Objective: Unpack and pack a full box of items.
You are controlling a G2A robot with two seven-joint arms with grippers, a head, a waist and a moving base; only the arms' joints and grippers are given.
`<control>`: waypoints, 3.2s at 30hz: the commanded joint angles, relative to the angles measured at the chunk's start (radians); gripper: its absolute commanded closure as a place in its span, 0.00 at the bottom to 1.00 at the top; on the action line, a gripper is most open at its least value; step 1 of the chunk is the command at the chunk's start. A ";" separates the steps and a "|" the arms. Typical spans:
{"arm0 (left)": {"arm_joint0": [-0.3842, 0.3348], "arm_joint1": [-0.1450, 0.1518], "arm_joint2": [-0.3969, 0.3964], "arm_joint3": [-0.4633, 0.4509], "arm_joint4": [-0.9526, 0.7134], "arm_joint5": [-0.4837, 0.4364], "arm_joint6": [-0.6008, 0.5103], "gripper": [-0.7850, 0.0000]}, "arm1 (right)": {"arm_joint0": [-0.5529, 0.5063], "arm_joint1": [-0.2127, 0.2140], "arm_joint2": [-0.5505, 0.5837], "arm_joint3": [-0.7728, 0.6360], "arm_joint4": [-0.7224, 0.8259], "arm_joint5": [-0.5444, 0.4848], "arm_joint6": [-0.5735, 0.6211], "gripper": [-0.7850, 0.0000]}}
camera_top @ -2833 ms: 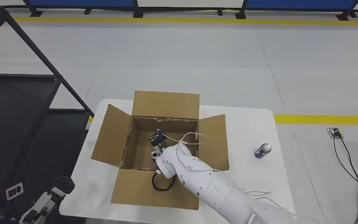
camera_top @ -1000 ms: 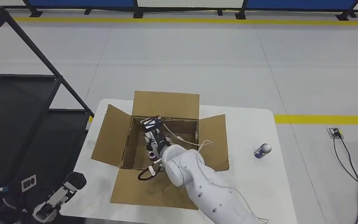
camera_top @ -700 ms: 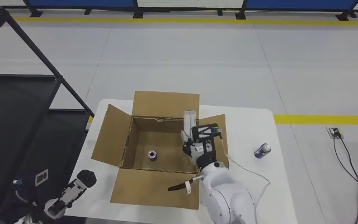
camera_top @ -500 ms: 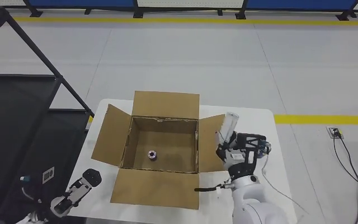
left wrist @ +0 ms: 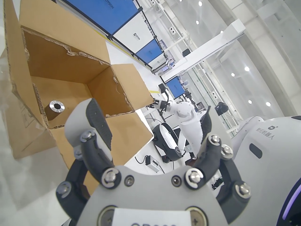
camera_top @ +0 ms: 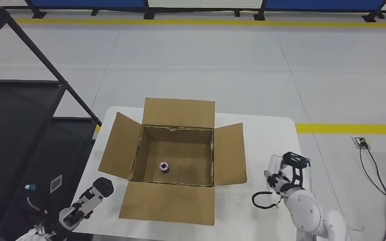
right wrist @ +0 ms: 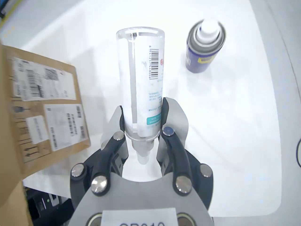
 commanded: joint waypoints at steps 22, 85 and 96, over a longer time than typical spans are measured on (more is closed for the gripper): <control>0.078 -0.001 -0.003 -0.037 0.038 -0.022 0.098 0.00 | 0.254 0.026 -0.084 0.374 -0.141 0.007 0.173 0.12; 0.082 0.029 -0.172 0.337 -0.373 -0.162 -0.092 0.00 | 0.974 -0.437 -1.099 1.321 0.386 0.087 -0.219 0.18; 0.079 0.032 -0.169 0.350 -0.378 -0.155 -0.098 0.00 | 1.031 -0.503 -1.075 1.531 0.464 0.013 -0.317 0.39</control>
